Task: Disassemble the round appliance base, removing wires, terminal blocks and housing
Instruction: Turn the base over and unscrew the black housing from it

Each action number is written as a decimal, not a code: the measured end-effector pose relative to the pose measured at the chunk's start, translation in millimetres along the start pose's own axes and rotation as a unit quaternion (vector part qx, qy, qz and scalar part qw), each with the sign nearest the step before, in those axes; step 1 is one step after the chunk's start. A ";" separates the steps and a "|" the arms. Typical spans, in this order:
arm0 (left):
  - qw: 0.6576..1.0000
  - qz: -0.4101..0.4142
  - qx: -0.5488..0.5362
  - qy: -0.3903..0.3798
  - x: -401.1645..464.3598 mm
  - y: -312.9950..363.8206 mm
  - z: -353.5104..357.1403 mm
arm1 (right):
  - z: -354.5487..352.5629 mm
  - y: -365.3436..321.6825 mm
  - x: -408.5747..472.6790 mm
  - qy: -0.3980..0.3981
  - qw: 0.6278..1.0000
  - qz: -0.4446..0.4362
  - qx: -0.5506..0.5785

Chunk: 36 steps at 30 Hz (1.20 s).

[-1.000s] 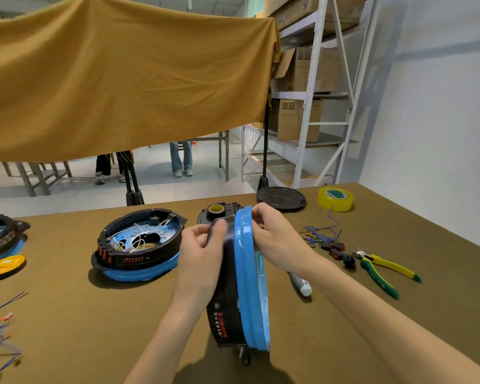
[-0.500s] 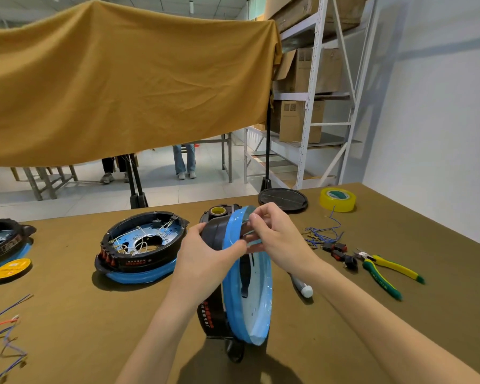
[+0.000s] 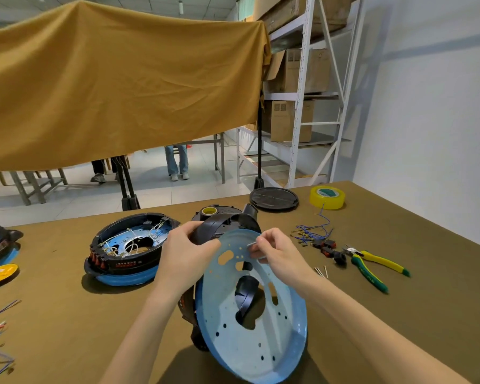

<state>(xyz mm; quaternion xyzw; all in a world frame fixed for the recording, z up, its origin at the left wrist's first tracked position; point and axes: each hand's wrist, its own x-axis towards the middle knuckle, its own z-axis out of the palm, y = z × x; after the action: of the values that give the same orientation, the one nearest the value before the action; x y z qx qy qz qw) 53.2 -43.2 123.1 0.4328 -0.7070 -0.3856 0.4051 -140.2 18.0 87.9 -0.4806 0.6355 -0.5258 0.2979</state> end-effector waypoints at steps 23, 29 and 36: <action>0.998 0.032 -0.026 0.046 0.9 -8.9 15.5 | -122.4 127.5 -27.5 0.202 0.943 -0.029 -0.263; 0.997 0.042 -0.016 0.056 0.8 -8.4 21.8 | -127.5 136.5 -26.9 0.176 0.928 -0.070 -0.321; 0.996 0.052 -0.004 0.067 1.2 -9.8 22.5 | -131.0 140.0 -15.7 0.153 0.932 -0.053 -0.325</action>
<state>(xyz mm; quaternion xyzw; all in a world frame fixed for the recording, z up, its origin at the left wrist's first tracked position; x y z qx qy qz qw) 35.4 -43.1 106.2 0.4182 -0.6983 -0.3370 0.4732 -292.0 80.5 -12.5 -0.4975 0.7832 -0.3730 -0.0038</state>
